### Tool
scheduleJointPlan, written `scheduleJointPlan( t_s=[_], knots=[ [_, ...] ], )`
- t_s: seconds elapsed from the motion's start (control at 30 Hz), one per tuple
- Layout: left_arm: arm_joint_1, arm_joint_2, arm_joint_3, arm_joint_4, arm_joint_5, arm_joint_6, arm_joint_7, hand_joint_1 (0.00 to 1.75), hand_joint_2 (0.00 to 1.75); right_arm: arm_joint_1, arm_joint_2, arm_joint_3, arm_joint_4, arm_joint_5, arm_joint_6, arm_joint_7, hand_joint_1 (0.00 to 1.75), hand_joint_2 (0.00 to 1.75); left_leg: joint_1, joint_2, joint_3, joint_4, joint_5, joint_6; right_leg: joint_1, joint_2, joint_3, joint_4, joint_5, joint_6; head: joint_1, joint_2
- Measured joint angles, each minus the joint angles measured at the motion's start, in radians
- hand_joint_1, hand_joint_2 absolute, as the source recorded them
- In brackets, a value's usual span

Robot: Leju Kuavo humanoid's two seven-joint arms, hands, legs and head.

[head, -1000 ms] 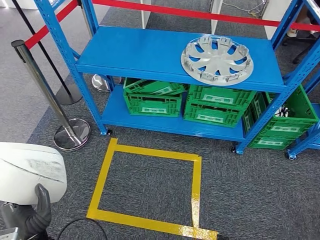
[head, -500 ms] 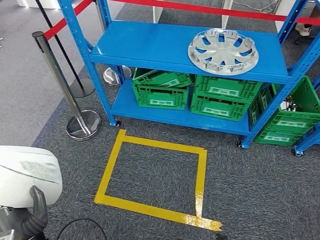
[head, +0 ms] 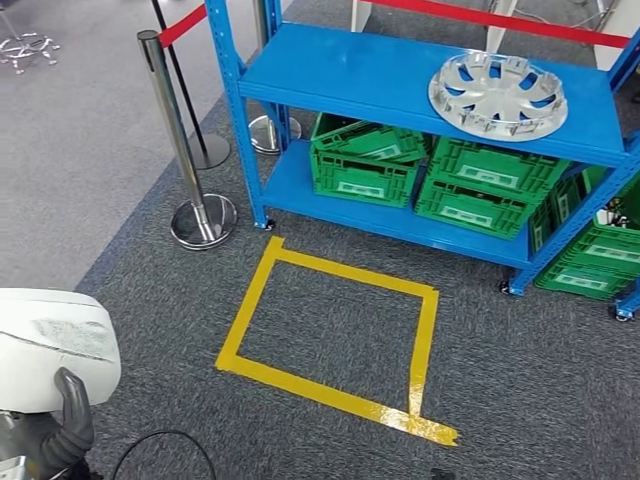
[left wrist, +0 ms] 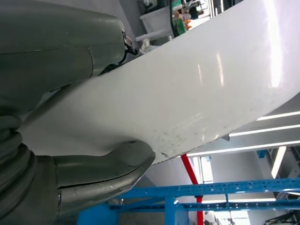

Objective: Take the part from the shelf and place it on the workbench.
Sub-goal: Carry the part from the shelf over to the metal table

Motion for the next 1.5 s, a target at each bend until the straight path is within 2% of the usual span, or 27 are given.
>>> scheduleJointPlan(
  t_s=[0.07, 0.1, 0.17, 0.2, 0.27, 0.33, 0.4, 0.43, 0.5, 0.57, 0.6, 0.67, 0.73, 0.8, 0.83, 0.9, 0.97, 1.03, 1.1, 1.13, 1.2, 1.23, 1.27, 1.33, 1.4, 1.43, 1.5],
  knots=[
    [-0.001, 0.003, -0.005, -0.002, 0.0, 0.003, 0.0, 1.75, 1.75, -0.001, -0.001, 0.0, 0.0, 0.0, 0.0, 0.0, 0.0, 1.75, -0.004, -0.02, -0.013, 0.004, 0.021, -0.006, 0.002, 0.037, 0.105, -0.158, -0.022, -0.008, -0.001, 0.0],
    [-0.002, 0.004, -0.006, -0.004, 0.0, 0.003, 0.0, 1.75, 1.75, -0.002, -0.001, 0.0, 0.0, 0.0, 0.0, -0.001, 0.0, 1.75, -0.005, -0.029, -0.017, 0.004, 0.03, -0.01, 0.003, 0.044, 0.134, -0.207, -0.04, -0.009, -0.001, 0.0],
    [-0.001, 0.006, -0.007, -0.007, 0.0, 0.004, 0.0, 1.75, 1.75, -0.003, 0.0, 0.0, 0.001, 0.0, 0.001, -0.001, 0.0, 1.75, -0.004, -0.045, -0.023, 0.004, 0.045, -0.02, 0.002, 0.024, 0.141, -0.234, -0.045, -0.012, -0.001, 0.0],
    [0.001, 0.007, -0.008, -0.008, 0.0, 0.004, 0.0, 1.75, 1.75, -0.003, 0.0, 0.0, 0.002, -0.001, 0.001, -0.001, 0.0, 1.75, -0.004, -0.038, -0.028, 0.011, 0.036, -0.025, 0.001, 0.011, 0.138, -0.235, -0.039, -0.018, -0.001, 0.0],
    [0.002, 0.011, -0.009, -0.01, 0.0, 0.007, 0.0, 1.75, 1.75, -0.001, 0.002, 0.0, 0.003, -0.002, 0.002, -0.002, 0.0, 1.75, -0.001, -0.001, -0.05, 0.078, -0.034, -0.036, -0.003, -0.021, 0.128, -0.238, -0.026, -0.029, -0.006, 0.0],
    [0.0, 0.016, -0.017, -0.01, -0.002, 0.012, 0.0, 1.75, 1.75, 0.004, 0.001, 0.0, 0.003, -0.005, 0.002, -0.006, 0.0, 1.75, 0.006, 0.031, -0.08, 0.204, -0.121, -0.05, -0.001, -0.052, 0.118, -0.236, -0.018, -0.032, -0.013, 0.0],
    [-0.001, 0.02, -0.027, -0.01, -0.007, 0.015, 0.0, 1.75, 1.75, 0.005, 0.0, -0.001, 0.003, -0.01, 0.001, -0.01, 0.0, 1.75, 0.017, 0.041, -0.081, 0.28, -0.136, -0.062, -0.001, -0.084, 0.105, -0.23, -0.013, -0.029, -0.013, 0.0],
    [-0.001, 0.022, -0.031, -0.01, -0.009, 0.018, 0.0, 1.75, 1.75, 0.005, 0.0, -0.001, 0.003, -0.013, 0.001, -0.011, 0.0, 1.75, 0.021, 0.046, -0.058, 0.265, -0.118, -0.065, -0.002, -0.098, 0.1, -0.226, -0.011, -0.028, -0.013, 0.0],
    [-0.002, 0.024, -0.039, -0.01, -0.013, 0.025, 0.0, 1.75, 1.75, 0.005, 0.0, -0.001, 0.003, -0.018, 0.001, -0.012, 0.0, 1.75, 0.025, 0.073, 0.031, 0.142, -0.079, -0.065, -0.002, -0.123, 0.097, -0.22, -0.013, -0.023, -0.013, 0.0],
    [-0.005, 0.027, -0.051, -0.01, -0.015, 0.036, 0.0, 1.75, 1.75, 0.003, 0.0, -0.001, 0.004, -0.02, 0.001, -0.011, 0.0, 1.75, 0.018, 0.108, 0.096, 0.034, -0.07, -0.054, 0.001, -0.142, 0.095, -0.215, -0.014, -0.011, -0.012, 0.0],
    [-0.007, 0.028, -0.056, -0.011, -0.015, 0.042, 0.0, 1.75, 1.75, 0.002, 0.0, -0.001, 0.004, -0.021, 0.001, -0.011, 0.0, 1.75, 0.013, 0.117, 0.105, 0.014, -0.076, -0.046, 0.002, -0.151, 0.097, -0.213, -0.013, -0.004, -0.012, 0.0],
    [-0.007, 0.03, -0.063, -0.013, -0.014, 0.06, 0.0, 1.75, 1.75, 0.0, 0.0, -0.001, 0.004, -0.021, 0.001, -0.008, 0.0, 1.75, 0.008, 0.105, 0.1, 0.003, -0.073, -0.028, 0.002, -0.167, 0.098, -0.214, -0.011, 0.01, -0.011, 0.0],
    [-0.008, 0.033, -0.072, -0.015, -0.009, 0.081, 0.0, 1.75, 1.75, -0.004, 0.0, -0.001, 0.005, -0.021, 0.001, -0.006, 0.0, 1.75, 0.01, 0.087, 0.096, -0.011, -0.063, -0.008, 0.0, -0.133, 0.084, -0.191, -0.033, 0.021, -0.008, 0.0],
    [-0.012, 0.035, -0.081, -0.017, -0.003, 0.103, 0.0, 1.75, 1.75, -0.006, 0.0, -0.001, 0.005, -0.021, 0.0, -0.005, 0.0, 1.75, 0.013, 0.069, 0.09, -0.018, -0.054, 0.005, -0.004, -0.066, 0.029, -0.086, -0.091, 0.026, -0.001, 0.0],
    [-0.014, 0.037, -0.085, -0.017, 0.002, 0.113, 0.0, 1.75, 1.75, -0.005, 0.0, -0.001, 0.005, -0.021, 0.0, -0.005, 0.0, 1.75, 0.012, 0.058, 0.085, -0.018, -0.051, 0.008, -0.004, -0.046, -0.007, -0.013, -0.121, 0.027, 0.001, 0.0],
    [-0.014, 0.04, -0.092, -0.018, 0.008, 0.134, 0.0, 1.75, 1.75, -0.002, 0.0, -0.001, 0.005, -0.021, 0.0, -0.005, 0.0, 1.75, 0.01, 0.034, 0.077, -0.014, -0.047, 0.009, -0.004, -0.034, -0.057, 0.077, -0.133, 0.027, 0.002, 0.0],
    [-0.014, 0.043, -0.099, -0.021, 0.01, 0.154, 0.0, 1.75, 1.75, -0.001, 0.0, -0.002, 0.005, -0.021, 0.0, -0.005, 0.0, 1.75, 0.009, 0.007, 0.074, -0.007, -0.046, 0.008, -0.005, -0.027, -0.037, 0.017, -0.069, 0.025, 0.002, 0.0],
    [-0.015, 0.047, -0.104, -0.029, 0.01, 0.172, 0.0, 1.75, 1.75, -0.002, 0.0, -0.002, 0.005, -0.021, 0.0, -0.006, 0.0, 1.75, 0.007, -0.018, 0.07, 0.002, -0.046, 0.003, -0.009, 0.013, 0.017, -0.111, -0.003, 0.021, 0.002, 0.0],
    [-0.016, 0.05, -0.109, -0.039, 0.01, 0.189, 0.0, 1.75, 1.75, -0.003, -0.001, -0.002, 0.005, -0.021, 0.001, -0.007, 0.0, 1.75, 0.007, -0.04, 0.056, 0.011, -0.041, -0.009, -0.012, 0.045, 0.044, -0.178, 0.009, 0.016, 0.001, 0.0],
    [-0.015, 0.052, -0.112, -0.043, 0.01, 0.198, 0.0, 1.75, 1.75, -0.003, -0.001, -0.002, 0.005, -0.021, 0.002, -0.007, 0.0, 1.75, 0.007, -0.05, 0.048, 0.013, -0.037, -0.016, -0.012, 0.044, 0.046, -0.184, 0.005, 0.013, 0.001, 0.0],
    [-0.012, 0.057, -0.119, -0.053, 0.013, 0.22, 0.0, 1.75, 1.75, -0.003, 0.0, -0.003, 0.005, -0.025, 0.009, -0.014, 0.0, 1.75, 0.01, -0.068, 0.036, 0.015, -0.03, -0.03, -0.013, 0.022, 0.047, -0.187, 0.01, 0.001, 0.001, 0.0],
    [-0.01, 0.06, -0.121, -0.058, 0.015, 0.229, 0.0, 1.75, 1.75, -0.004, 0.0, -0.004, 0.005, -0.03, 0.013, -0.021, 0.0, 1.75, 0.009, -0.062, 0.028, 0.028, -0.038, -0.036, -0.015, 0.009, 0.047, -0.189, 0.014, -0.005, -0.002, 0.0],
    [-0.01, 0.063, -0.124, -0.062, 0.017, 0.237, 0.0, 1.75, 1.75, -0.004, 0.001, -0.006, 0.005, -0.038, 0.02, -0.031, 0.0, 1.75, 0.008, -0.045, 0.013, 0.06, -0.058, -0.041, -0.017, -0.005, 0.047, -0.191, 0.018, -0.009, -0.007, 0.0],
    [-0.01, 0.07, -0.128, -0.066, 0.018, 0.246, 0.0, 1.75, 1.75, -0.003, 0.001, -0.013, 0.005, -0.06, 0.037, -0.057, 0.0, 1.75, 0.008, 0.008, -0.039, 0.182, -0.128, -0.051, -0.016, -0.036, 0.044, -0.191, 0.019, -0.012, -0.017, 0.0],
    [-0.006, 0.077, -0.131, -0.066, 0.019, 0.253, 0.0, 1.75, 1.75, -0.001, 0.001, -0.024, 0.005, -0.085, 0.058, -0.091, 0.0, 1.75, 0.012, 0.035, -0.078, 0.286, -0.168, -0.057, -0.014, -0.067, 0.04, -0.191, 0.018, -0.014, -0.019, 0.0],
    [-0.003, 0.08, -0.132, -0.068, 0.019, 0.257, 0.0, 1.75, 1.75, -0.001, 0.0, -0.03, 0.005, -0.095, 0.068, -0.11, 0.0, 1.75, 0.014, 0.041, -0.073, 0.287, -0.16, -0.058, -0.014, -0.081, 0.038, -0.191, 0.017, -0.013, -0.019, 0.0],
    [0.002, 0.087, -0.136, -0.074, 0.02, 0.269, 0.0, 1.75, 1.75, -0.003, 0.0, -0.038, 0.005, -0.103, 0.086, -0.151, 0.0, 1.75, 0.016, 0.06, -0.006, 0.178, -0.105, -0.055, -0.013, -0.106, 0.041, -0.191, 0.016, -0.012, -0.019, 0.0]
  ],
)
